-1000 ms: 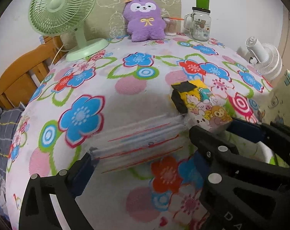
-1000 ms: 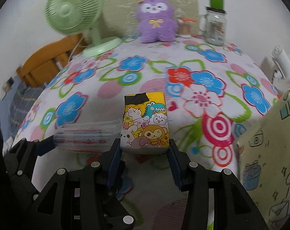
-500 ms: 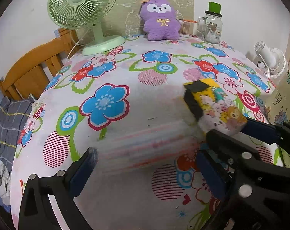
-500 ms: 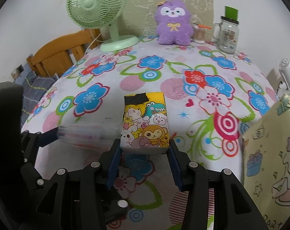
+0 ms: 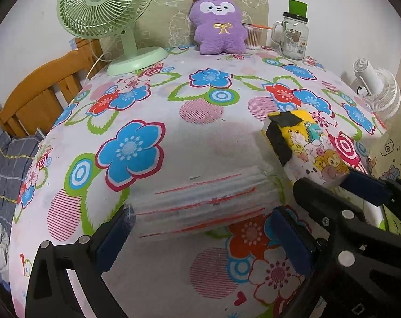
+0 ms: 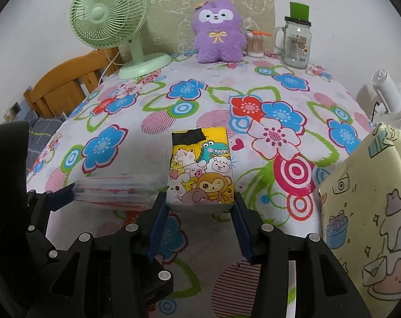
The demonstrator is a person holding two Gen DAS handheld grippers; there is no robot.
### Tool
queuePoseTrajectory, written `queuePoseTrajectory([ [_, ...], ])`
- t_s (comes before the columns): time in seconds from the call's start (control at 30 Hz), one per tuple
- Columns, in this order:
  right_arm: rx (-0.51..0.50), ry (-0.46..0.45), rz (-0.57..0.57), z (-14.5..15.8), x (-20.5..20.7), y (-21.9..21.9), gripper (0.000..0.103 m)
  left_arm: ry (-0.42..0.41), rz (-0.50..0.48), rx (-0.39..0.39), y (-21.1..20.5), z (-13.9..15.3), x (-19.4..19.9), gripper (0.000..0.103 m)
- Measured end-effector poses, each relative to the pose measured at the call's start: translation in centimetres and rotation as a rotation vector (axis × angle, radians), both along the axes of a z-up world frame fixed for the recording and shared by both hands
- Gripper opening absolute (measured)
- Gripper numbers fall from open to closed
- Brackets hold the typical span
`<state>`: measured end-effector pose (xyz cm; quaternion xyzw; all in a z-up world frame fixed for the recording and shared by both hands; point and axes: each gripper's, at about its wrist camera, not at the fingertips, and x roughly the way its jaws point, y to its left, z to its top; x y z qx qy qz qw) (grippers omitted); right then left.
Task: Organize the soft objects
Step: 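Lift the snack box and straws and carry both toward the patterned box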
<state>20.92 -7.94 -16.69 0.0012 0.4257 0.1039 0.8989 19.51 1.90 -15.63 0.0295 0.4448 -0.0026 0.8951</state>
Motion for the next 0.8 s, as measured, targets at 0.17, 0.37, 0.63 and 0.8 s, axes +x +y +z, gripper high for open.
queuePoseTrajectory([
  [0.17, 0.036, 0.032, 0.023, -0.2, 0.5, -0.2, 0.050, -0.006, -0.009, 0.015, -0.5, 0.0, 0.2, 0.103],
  [0.37, 0.034, 0.023, 0.034, -0.1, 0.4, 0.2, 0.050, -0.012, -0.031, -0.012, -0.3, 0.1, 0.0, 0.091],
  [0.63, 0.005, 0.003, 0.034, 0.1, -0.1, 0.2, 0.050, -0.032, -0.031, 0.022, -0.7, 0.4, -0.6, 0.080],
  [0.8, 0.003, -0.012, 0.040, 0.6, -0.9, 0.5, 0.050, -0.039, -0.022, 0.002, -0.3, 0.8, -1.3, 0.080],
])
